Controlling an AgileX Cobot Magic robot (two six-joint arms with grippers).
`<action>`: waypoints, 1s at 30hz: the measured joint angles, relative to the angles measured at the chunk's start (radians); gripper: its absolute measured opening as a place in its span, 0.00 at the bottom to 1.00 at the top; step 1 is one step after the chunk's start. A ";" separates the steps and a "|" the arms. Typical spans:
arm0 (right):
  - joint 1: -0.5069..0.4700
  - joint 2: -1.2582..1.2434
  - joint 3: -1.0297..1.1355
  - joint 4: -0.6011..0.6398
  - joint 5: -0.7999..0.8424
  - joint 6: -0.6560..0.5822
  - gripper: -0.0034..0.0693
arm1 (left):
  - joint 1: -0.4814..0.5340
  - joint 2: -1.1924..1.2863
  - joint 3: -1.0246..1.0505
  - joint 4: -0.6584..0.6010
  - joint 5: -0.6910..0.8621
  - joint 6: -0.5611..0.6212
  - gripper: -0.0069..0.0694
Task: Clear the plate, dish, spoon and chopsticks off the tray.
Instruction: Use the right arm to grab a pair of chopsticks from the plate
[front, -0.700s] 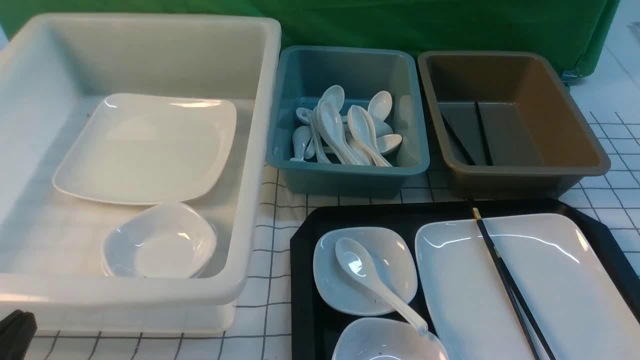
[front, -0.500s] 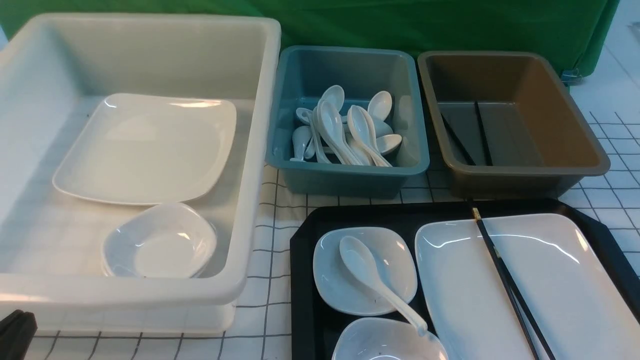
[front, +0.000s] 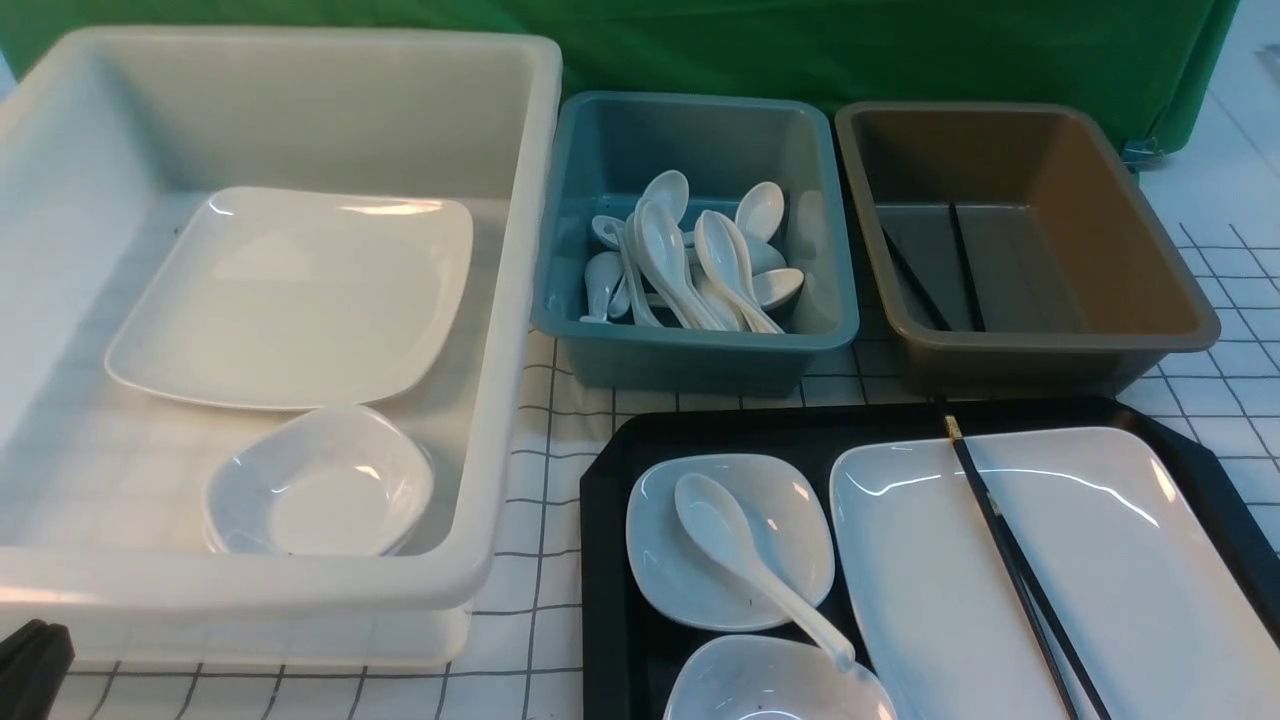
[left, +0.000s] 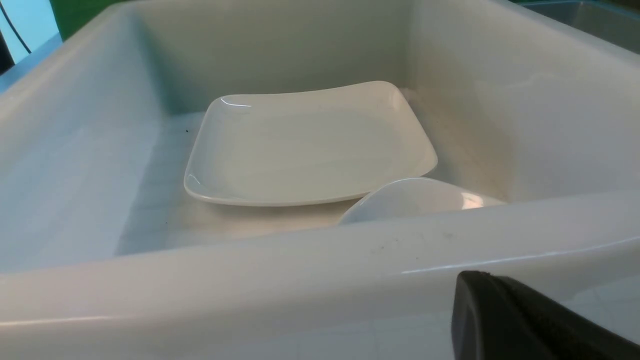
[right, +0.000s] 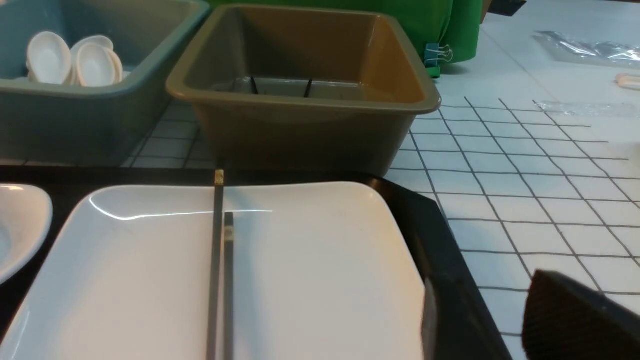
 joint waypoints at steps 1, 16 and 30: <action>0.000 0.000 0.000 0.000 0.000 0.000 0.38 | 0.000 0.000 0.000 0.001 0.000 0.000 0.10; 0.011 0.000 0.003 0.217 -0.241 0.431 0.38 | 0.000 0.000 0.000 -0.458 -0.358 -0.216 0.10; 0.021 0.000 -0.003 0.236 -0.610 0.677 0.38 | 0.000 -0.001 -0.097 -0.391 -0.794 -0.398 0.10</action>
